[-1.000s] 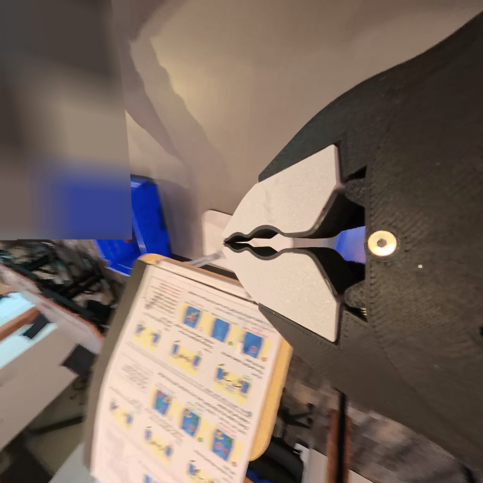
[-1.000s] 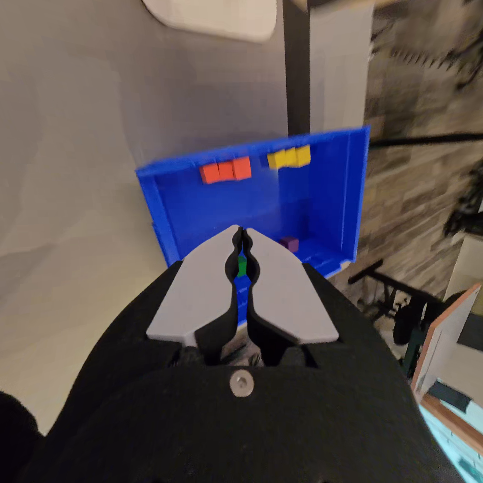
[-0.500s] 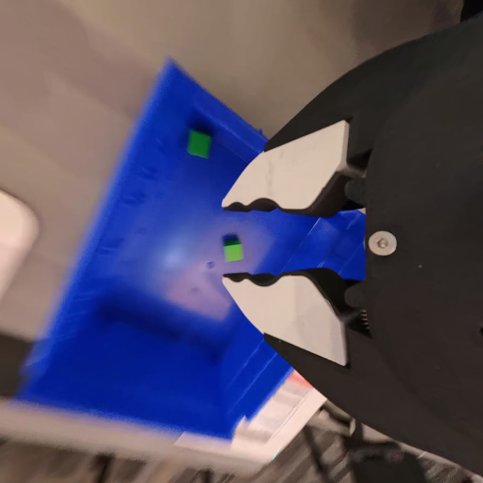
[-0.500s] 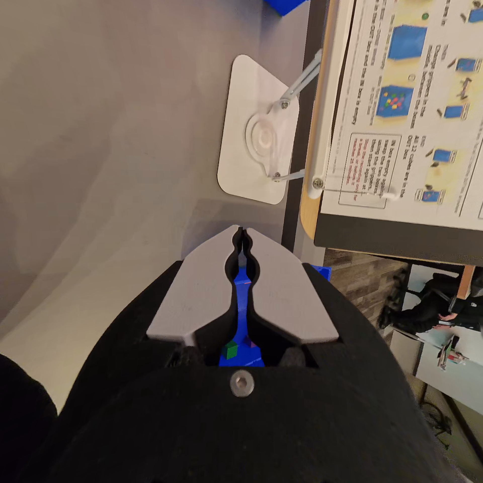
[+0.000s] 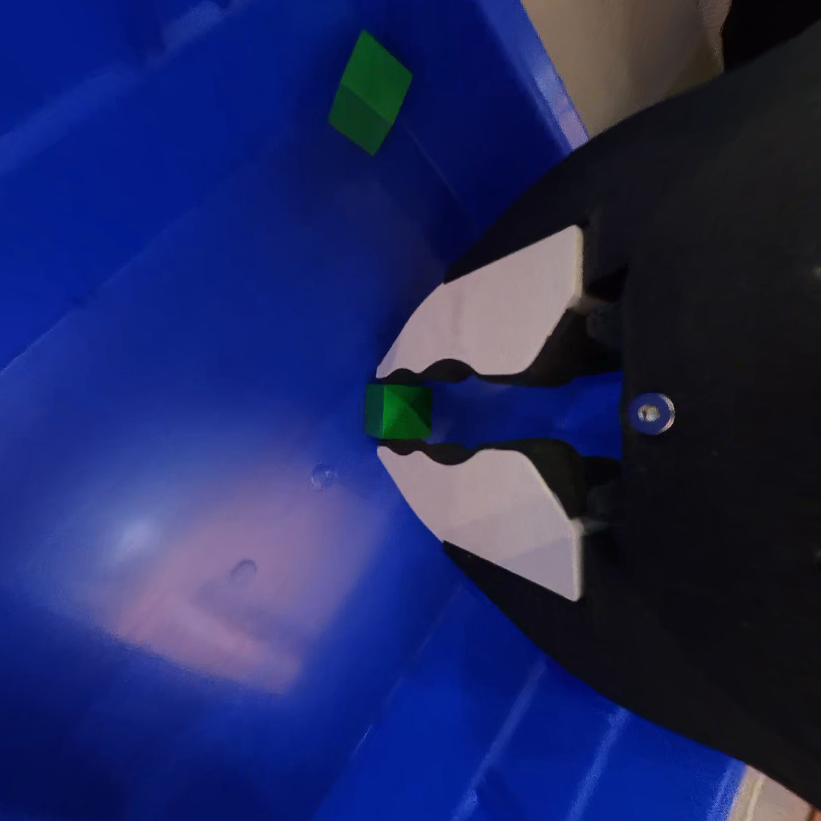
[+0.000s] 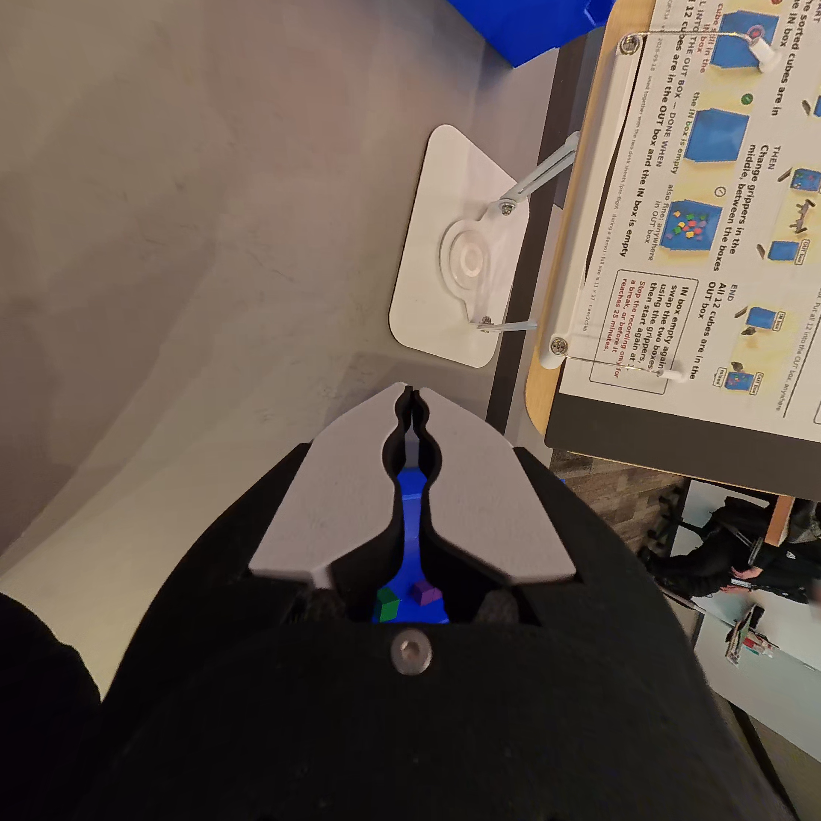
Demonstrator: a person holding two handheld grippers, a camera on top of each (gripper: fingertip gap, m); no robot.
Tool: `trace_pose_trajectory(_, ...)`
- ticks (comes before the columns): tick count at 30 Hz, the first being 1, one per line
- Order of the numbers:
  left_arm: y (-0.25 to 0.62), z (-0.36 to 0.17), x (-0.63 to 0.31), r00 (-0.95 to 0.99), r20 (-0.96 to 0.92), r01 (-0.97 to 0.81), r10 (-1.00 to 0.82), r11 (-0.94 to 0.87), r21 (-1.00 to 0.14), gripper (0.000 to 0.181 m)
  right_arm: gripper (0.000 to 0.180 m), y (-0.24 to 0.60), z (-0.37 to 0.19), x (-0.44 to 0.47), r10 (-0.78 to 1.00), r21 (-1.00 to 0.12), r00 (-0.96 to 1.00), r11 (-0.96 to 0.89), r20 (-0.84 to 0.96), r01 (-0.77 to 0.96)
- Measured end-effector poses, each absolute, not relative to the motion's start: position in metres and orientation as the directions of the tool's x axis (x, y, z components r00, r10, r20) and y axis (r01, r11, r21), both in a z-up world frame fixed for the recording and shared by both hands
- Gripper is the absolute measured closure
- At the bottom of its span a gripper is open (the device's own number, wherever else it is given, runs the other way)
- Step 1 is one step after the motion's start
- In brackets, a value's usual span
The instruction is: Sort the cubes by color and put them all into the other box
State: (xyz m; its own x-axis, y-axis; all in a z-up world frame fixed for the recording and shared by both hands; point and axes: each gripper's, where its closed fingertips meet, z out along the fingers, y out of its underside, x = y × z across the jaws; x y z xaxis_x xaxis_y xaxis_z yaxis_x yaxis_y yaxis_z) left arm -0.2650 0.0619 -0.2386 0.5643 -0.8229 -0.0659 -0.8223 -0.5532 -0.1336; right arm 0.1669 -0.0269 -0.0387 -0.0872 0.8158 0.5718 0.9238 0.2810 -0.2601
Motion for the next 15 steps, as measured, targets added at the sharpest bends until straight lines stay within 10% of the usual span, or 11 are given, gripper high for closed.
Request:
trace_pose_trajectory(4,0.069,-0.213,-0.267,0.596,-0.107,-0.791,-0.796,-0.559,-0.250,0.159,0.180,-0.029,-0.027,0.158,0.774,-0.283,-0.097,0.341,0.626,0.896)
trace_pose_trajectory(10,0.049,-0.063,-0.196,0.499,0.013,-0.452,-0.867,-0.273,-0.849,0.158,0.180,-0.033,0.009,0.098,0.615,-0.365,-0.077,0.559,0.785,0.745)
trace_pose_trajectory(15,-0.013,0.032,-0.098,0.106,0.096,-0.090,-0.990,-0.105,-0.990,0.159,0.120,-0.035,0.030,0.030,0.471,-0.400,0.033,0.707,0.881,0.583)
